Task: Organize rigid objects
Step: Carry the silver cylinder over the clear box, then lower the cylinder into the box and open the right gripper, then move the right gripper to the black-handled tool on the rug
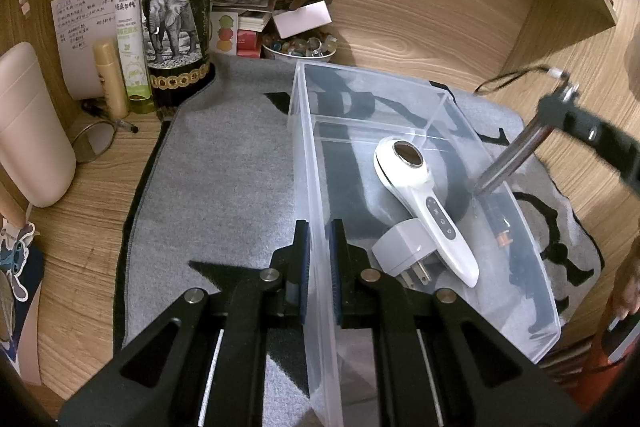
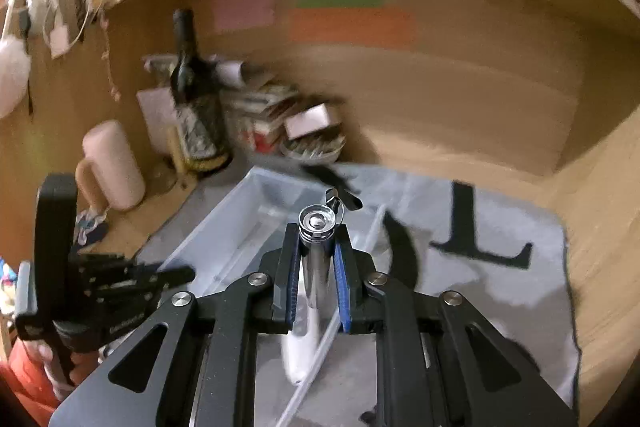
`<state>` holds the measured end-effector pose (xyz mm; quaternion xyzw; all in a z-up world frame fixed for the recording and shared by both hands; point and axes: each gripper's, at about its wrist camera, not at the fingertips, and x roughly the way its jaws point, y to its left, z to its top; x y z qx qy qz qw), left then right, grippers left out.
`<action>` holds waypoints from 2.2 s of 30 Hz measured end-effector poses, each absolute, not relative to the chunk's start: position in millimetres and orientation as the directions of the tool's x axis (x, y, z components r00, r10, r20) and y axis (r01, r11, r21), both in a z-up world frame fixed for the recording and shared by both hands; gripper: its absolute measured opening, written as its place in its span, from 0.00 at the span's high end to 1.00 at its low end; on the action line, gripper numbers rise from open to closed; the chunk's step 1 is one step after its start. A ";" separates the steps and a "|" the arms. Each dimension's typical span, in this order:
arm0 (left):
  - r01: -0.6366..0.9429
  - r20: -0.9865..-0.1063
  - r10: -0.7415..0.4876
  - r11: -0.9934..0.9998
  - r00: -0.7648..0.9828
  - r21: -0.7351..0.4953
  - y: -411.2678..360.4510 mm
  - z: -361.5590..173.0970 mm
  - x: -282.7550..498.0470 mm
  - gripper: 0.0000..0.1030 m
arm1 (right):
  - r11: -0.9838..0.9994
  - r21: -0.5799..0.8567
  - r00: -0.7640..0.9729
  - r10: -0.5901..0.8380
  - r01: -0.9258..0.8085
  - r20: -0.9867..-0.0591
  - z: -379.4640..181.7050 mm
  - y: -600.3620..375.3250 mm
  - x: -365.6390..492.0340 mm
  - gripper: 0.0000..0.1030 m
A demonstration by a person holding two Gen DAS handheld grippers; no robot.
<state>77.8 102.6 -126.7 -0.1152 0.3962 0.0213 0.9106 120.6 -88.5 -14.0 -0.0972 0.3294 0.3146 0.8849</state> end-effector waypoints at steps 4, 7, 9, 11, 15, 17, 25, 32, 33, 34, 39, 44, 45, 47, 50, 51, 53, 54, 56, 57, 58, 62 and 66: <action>-0.130 -0.725 -0.056 0.972 0.686 -0.198 102.4 -126.3 77.6 0.91 | 0.758 0.040 0.531 0.492 -0.651 -0.690 -30.3 -78.3 115.8 0.86; -0.128 -0.725 -0.059 0.971 0.687 -0.200 102.7 -125.9 77.3 0.91 | 0.739 0.030 0.493 0.479 -0.673 -0.726 -41.0 -69.8 113.9 0.86; -0.127 -0.724 -0.061 0.971 0.687 -0.202 102.7 -126.0 77.4 0.91 | 0.728 0.013 0.481 0.466 -0.685 -0.743 -46.0 -63.8 113.0 0.86; -0.126 -0.724 -0.062 0.971 0.687 -0.204 103.0 -126.1 77.6 0.91 | 0.714 0.002 0.475 0.467 -0.700 -0.746 -46.0 -58.1 112.3 0.86; -0.126 -0.722 -0.066 0.970 0.689 -0.208 104.4 -126.3 78.0 0.91 | 0.702 -0.018 0.467 0.454 -0.712 -0.758 -48.2 -45.8 116.7 0.86; -0.126 -0.722 -0.066 0.970 0.689 -0.208 104.4 -126.3 77.9 0.91 | 0.696 -0.009 0.450 0.454 -0.718 -0.769 -51.2 -40.0 121.0 0.86; -0.126 -0.723 -0.067 0.970 0.688 -0.210 104.2 -126.3 78.0 0.91 | 0.691 0.019 0.391 0.431 -0.723 -0.813 -65.9 -26.6 136.5 0.85; -0.127 -0.722 -0.065 0.970 0.688 -0.209 104.5 -126.3 77.9 0.91 | 0.699 0.023 0.397 0.432 -0.715 -0.810 -63.3 -33.0 136.9 0.80; -0.126 -0.722 -0.067 0.970 0.688 -0.209 104.8 -126.4 78.1 0.91 | 0.702 0.020 0.403 0.432 -0.712 -0.807 -62.0 -34.6 136.8 0.78; -0.127 -0.723 -0.066 0.970 0.688 -0.209 104.5 -126.3 78.0 0.91 | 0.707 0.017 0.414 0.433 -0.707 -0.801 -59.9 -36.9 136.2 0.75; -0.127 -0.724 -0.064 0.970 0.687 -0.206 104.4 -126.4 78.3 0.91 | 0.728 0.011 0.463 0.449 -0.686 -0.764 -43.3 -55.2 133.6 0.69; -0.127 -0.724 -0.064 0.970 0.687 -0.206 104.1 -126.5 78.4 0.91 | 0.771 -0.017 0.546 0.435 -0.636 -0.716 -22.7 -81.2 130.8 0.59; -0.127 -0.724 -0.064 0.970 0.687 -0.207 104.3 -126.5 78.4 0.91 | 0.781 -0.022 0.562 0.429 -0.625 -0.707 -18.5 -87.0 130.3 0.58; -0.128 -0.723 -0.064 0.970 0.688 -0.208 104.2 -126.6 78.4 0.91 | 0.803 -0.027 0.590 0.414 -0.595 -0.693 -11.0 -100.8 130.3 0.58; -0.127 -0.723 -0.065 0.970 0.687 -0.208 104.1 -126.5 78.3 0.91 | 0.840 -0.032 0.626 0.379 -0.542 -0.681 -5.7 -123.4 130.0 0.58; -0.128 -0.723 -0.065 0.970 0.687 -0.208 104.1 -126.5 78.1 0.91 | 0.849 -0.034 0.634 0.366 -0.527 -0.681 -6.3 -129.0 129.6 0.57; -0.126 -0.723 -0.064 0.971 0.688 -0.205 103.8 -126.3 78.0 0.91 | 0.877 -0.037 0.648 0.326 -0.480 -0.689 -11.7 -145.0 128.0 0.51; -0.125 -0.723 -0.064 0.971 0.688 -0.204 103.9 -126.4 77.5 0.91 | 0.885 -0.034 0.648 0.314 -0.465 -0.694 -15.0 -150.6 127.8 0.50; -0.124 -0.723 -0.063 0.971 0.688 -0.204 103.8 -126.3 77.2 0.91 | 0.902 -0.025 0.639 0.286 -0.432 -0.714 -25.5 -163.0 125.5 0.48; -0.125 -0.722 -0.063 0.971 0.688 -0.203 103.7 -126.3 77.0 0.91 | 0.908 -0.023 0.631 0.272 -0.418 -0.727 -31.4 -167.6 124.8 0.48; -0.125 -0.722 -0.063 0.971 0.689 -0.203 103.8 -126.3 76.9 0.91 | 0.915 -0.021 0.621 0.256 -0.402 -0.740 -37.8 -171.9 123.2 0.48; -0.128 -0.721 -0.063 0.970 0.690 -0.207 104.8 -125.9 76.2 0.91 | 0.929 -0.006 0.585 0.228 -0.370 -0.779 -58.8 -180.2 115.7 0.48; -0.134 -0.720 -0.063 0.968 0.691 -0.214 105.4 -125.8 75.8 0.91 | 0.930 0.046 0.526 0.247 -0.366 -0.814 -77.8 -179.9 112.9 0.48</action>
